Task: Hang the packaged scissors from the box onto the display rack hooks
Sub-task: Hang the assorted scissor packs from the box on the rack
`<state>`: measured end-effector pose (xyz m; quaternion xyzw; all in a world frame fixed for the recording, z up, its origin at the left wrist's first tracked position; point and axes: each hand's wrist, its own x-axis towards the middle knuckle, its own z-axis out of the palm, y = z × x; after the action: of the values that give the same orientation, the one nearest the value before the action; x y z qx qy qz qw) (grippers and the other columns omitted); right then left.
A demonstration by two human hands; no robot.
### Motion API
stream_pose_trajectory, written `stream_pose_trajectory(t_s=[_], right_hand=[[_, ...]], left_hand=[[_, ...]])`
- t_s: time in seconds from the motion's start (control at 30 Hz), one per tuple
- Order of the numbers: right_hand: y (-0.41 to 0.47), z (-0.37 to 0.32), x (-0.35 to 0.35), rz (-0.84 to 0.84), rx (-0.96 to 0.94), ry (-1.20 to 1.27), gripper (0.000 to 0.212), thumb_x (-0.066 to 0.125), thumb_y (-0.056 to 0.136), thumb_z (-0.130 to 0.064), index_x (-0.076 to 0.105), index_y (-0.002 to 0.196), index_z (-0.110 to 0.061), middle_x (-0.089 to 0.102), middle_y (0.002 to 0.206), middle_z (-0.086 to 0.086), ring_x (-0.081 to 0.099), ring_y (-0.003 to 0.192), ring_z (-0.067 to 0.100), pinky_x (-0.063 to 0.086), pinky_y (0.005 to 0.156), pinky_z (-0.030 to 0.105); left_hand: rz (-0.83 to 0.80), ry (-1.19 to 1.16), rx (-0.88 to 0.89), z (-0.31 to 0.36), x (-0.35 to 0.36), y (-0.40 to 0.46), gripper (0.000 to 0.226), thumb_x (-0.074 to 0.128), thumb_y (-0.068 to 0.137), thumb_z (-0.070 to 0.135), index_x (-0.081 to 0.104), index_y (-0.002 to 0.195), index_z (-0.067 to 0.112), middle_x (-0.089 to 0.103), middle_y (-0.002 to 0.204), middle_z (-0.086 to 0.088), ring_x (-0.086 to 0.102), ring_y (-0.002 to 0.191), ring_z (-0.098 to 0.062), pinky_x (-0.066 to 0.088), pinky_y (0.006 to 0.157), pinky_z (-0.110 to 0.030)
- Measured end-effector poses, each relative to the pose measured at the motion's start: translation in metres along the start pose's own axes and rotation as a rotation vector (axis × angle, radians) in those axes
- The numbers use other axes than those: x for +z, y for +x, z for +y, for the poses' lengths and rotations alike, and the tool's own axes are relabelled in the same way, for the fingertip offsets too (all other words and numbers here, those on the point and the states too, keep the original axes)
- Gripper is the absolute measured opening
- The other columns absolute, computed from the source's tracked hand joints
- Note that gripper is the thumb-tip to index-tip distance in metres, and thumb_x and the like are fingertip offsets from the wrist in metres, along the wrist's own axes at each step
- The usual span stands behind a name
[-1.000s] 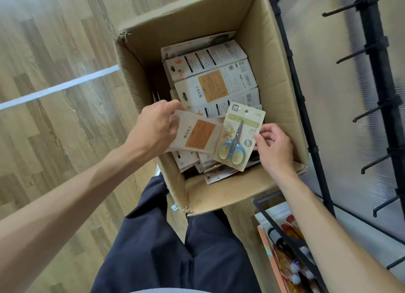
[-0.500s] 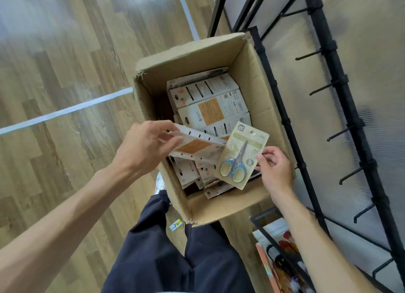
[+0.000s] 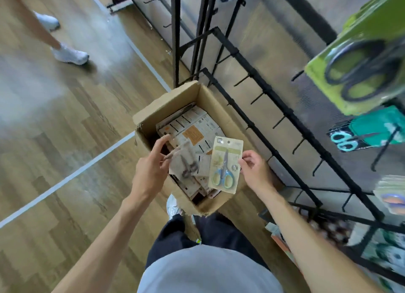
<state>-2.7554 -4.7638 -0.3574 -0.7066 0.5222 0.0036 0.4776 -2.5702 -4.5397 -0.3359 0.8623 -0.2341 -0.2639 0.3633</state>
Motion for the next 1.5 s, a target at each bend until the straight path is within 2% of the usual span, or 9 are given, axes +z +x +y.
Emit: stream_pose_trajectory(t_s=[0.17, 0.23, 0.43, 0.83, 0.93, 1.0, 1.17, 1.37, 1.5], right_hand=[[-0.047, -0.012, -0.019, 0.136, -0.022, 0.104, 0.014, 0.061, 0.095, -0.01, 0.059, 0.09, -0.023, 0.067, 0.095, 0.001, 0.067, 0.09, 0.015, 0.061, 0.076, 0.039], [-0.064, -0.01, -0.026, 0.176, -0.025, 0.156, 0.016, 0.061, 0.094, -0.008, 0.059, 0.09, -0.023, 0.068, 0.095, 0.001, 0.068, 0.09, 0.017, 0.061, 0.077, 0.041], [-0.114, -0.011, -0.066, 0.396, -0.125, 0.158, 0.004, 0.062, 0.096, -0.012, 0.062, 0.1, -0.013, 0.068, 0.096, -0.004, 0.066, 0.087, 0.008, 0.055, 0.068, 0.021], [-0.226, 0.074, -0.156, 0.697, -0.13, 0.252, 0.008, 0.062, 0.097, -0.016, 0.063, 0.1, -0.022, 0.067, 0.097, -0.013, 0.063, 0.09, -0.002, 0.053, 0.08, 0.022], [-0.264, 0.104, -0.171, 0.802, -0.012, 0.496, 0.007, 0.062, 0.098, -0.015, 0.064, 0.104, -0.015, 0.069, 0.101, -0.005, 0.066, 0.09, 0.004, 0.058, 0.075, 0.023], [-0.285, 0.119, -0.185, 0.875, 0.052, 0.666, 0.007, 0.062, 0.098, -0.011, 0.064, 0.105, -0.011, 0.069, 0.102, 0.001, 0.067, 0.087, 0.009, 0.058, 0.067, 0.021], [-0.3, 0.151, -0.223, 0.925, 0.081, 0.595, 0.01, 0.068, 0.092, -0.023, 0.065, 0.09, -0.032, 0.071, 0.097, -0.005, 0.07, 0.093, 0.018, 0.059, 0.086, 0.047], [-0.284, 0.15, -0.261, 0.883, 0.158, 0.489, 0.007, 0.065, 0.092, -0.018, 0.066, 0.099, -0.02, 0.071, 0.098, -0.003, 0.069, 0.086, 0.016, 0.059, 0.077, 0.036], [-0.262, 0.154, -0.274, 0.836, 0.204, 0.435, 0.009, 0.065, 0.092, -0.016, 0.064, 0.097, -0.022, 0.067, 0.093, -0.009, 0.067, 0.087, 0.012, 0.058, 0.074, 0.029]], left_hand=[[0.032, -0.022, 0.159, 0.02, -0.015, -0.006, 0.007, 0.068, 0.092, 0.018, 0.073, 0.097, 0.017, 0.074, 0.091, 0.009, 0.068, 0.079, 0.001, 0.059, 0.068, -0.028], [0.038, -0.034, 0.213, 0.037, -0.022, -0.007, 0.008, 0.071, 0.09, 0.016, 0.077, 0.095, 0.017, 0.073, 0.087, 0.014, 0.065, 0.076, 0.01, 0.056, 0.066, -0.018], [-0.013, -0.023, 0.436, 0.099, -0.033, -0.01, 0.01, 0.072, 0.089, 0.016, 0.078, 0.096, 0.014, 0.075, 0.084, 0.007, 0.069, 0.07, -0.001, 0.061, 0.065, -0.034], [-0.126, 0.069, 0.903, 0.196, 0.026, -0.09, 0.009, 0.073, 0.089, 0.015, 0.076, 0.097, 0.017, 0.075, 0.081, 0.01, 0.07, 0.073, 0.0, 0.06, 0.067, -0.027], [-0.179, 0.092, 0.949, 0.205, 0.051, -0.122, 0.008, 0.075, 0.087, 0.015, 0.077, 0.095, 0.017, 0.074, 0.076, 0.009, 0.068, 0.066, 0.001, 0.058, 0.062, -0.026], [-0.257, 0.093, 0.959, 0.209, 0.066, -0.139, 0.01, 0.074, 0.087, 0.012, 0.077, 0.096, 0.016, 0.073, 0.079, 0.013, 0.064, 0.068, 0.012, 0.052, 0.063, -0.009], [-0.353, 0.111, 0.962, 0.228, 0.092, -0.161, 0.011, 0.074, 0.087, 0.009, 0.077, 0.095, 0.015, 0.07, 0.075, 0.016, 0.063, 0.072, 0.016, 0.044, 0.061, 0.0], [-0.375, 0.141, 1.005, 0.252, 0.116, -0.165, 0.01, 0.074, 0.087, 0.015, 0.076, 0.095, 0.02, 0.074, 0.08, 0.011, 0.068, 0.071, 0.005, 0.057, 0.066, -0.019], [-0.364, 0.127, 0.975, 0.263, 0.118, -0.163, 0.011, 0.075, 0.086, 0.012, 0.077, 0.094, 0.019, 0.074, 0.081, 0.011, 0.068, 0.074, 0.006, 0.051, 0.069, -0.006]])
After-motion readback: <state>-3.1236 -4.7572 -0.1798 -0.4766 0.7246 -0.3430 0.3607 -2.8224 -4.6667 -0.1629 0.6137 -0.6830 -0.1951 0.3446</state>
